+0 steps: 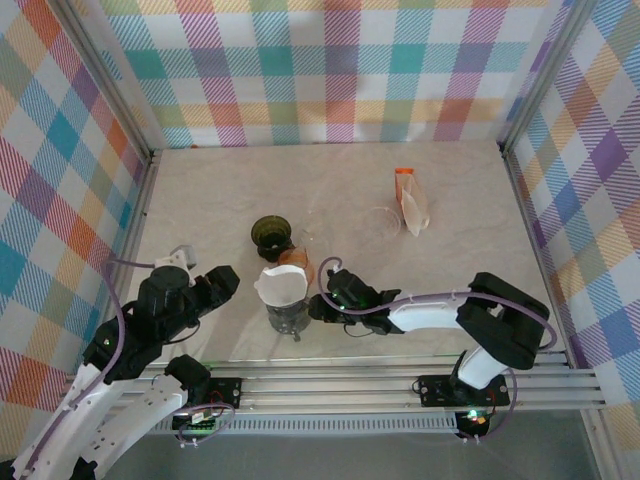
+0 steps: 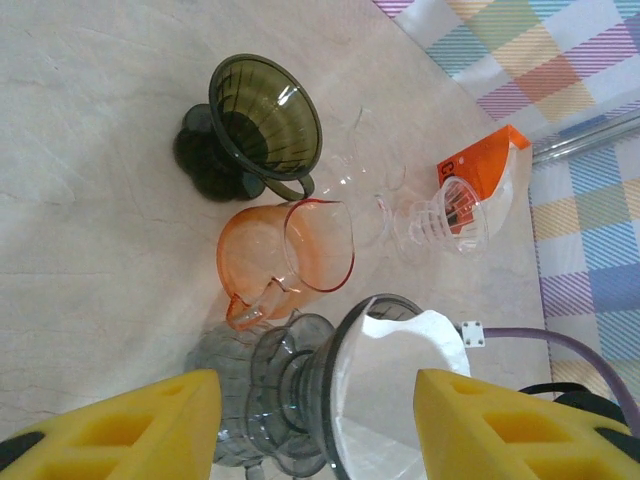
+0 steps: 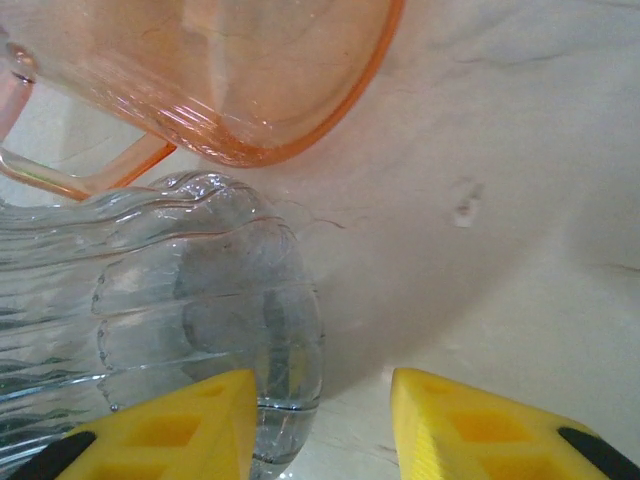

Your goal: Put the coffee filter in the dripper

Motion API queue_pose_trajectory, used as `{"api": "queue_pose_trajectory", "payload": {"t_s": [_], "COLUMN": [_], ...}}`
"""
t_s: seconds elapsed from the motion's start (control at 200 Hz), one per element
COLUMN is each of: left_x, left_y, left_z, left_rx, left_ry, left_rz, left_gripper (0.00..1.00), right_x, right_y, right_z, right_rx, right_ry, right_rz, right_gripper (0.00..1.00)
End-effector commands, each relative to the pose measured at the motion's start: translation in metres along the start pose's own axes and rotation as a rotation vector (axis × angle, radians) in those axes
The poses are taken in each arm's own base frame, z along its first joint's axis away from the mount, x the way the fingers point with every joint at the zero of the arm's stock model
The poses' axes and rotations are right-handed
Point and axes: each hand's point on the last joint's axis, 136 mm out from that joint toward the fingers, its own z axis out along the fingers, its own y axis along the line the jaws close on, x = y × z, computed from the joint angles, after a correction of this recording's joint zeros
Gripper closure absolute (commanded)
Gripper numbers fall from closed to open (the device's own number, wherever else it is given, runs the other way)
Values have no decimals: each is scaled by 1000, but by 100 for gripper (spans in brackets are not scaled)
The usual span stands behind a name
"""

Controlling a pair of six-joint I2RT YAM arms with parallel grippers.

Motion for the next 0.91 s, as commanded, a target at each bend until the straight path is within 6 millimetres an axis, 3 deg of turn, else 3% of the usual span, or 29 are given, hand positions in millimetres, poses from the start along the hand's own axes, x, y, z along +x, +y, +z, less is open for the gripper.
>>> {"api": "queue_pose_trajectory", "payload": {"t_s": [0.0,0.25,0.43,0.64,0.735,0.9], "left_x": [-10,-21,-28,-25,-23,-22], "left_y": [1,-12,-21,-22,-19,-14], "left_z": [-14,-30,-36,-34,-34,-36], "left_rx": [-5,24,29,31,32,24], "left_ry": [-40,-64,-66,-47,-45,-52], "left_rz": [21,51,86,88,79,74], "left_gripper": [46,45,41,33,28,25], "right_x": [-8,-4,-4,14,27,65], "right_y": [22,43,35,32,35,76], "right_z": [10,27,9,-19,-32,-39], "right_rx": [-26,-38,-18,8,6,-103], "right_ry": [-53,-45,-90,-109,-116,-99], "right_rz": [33,22,14,-66,-153,-520], "right_gripper": [60,60,57,46,42,39]}}
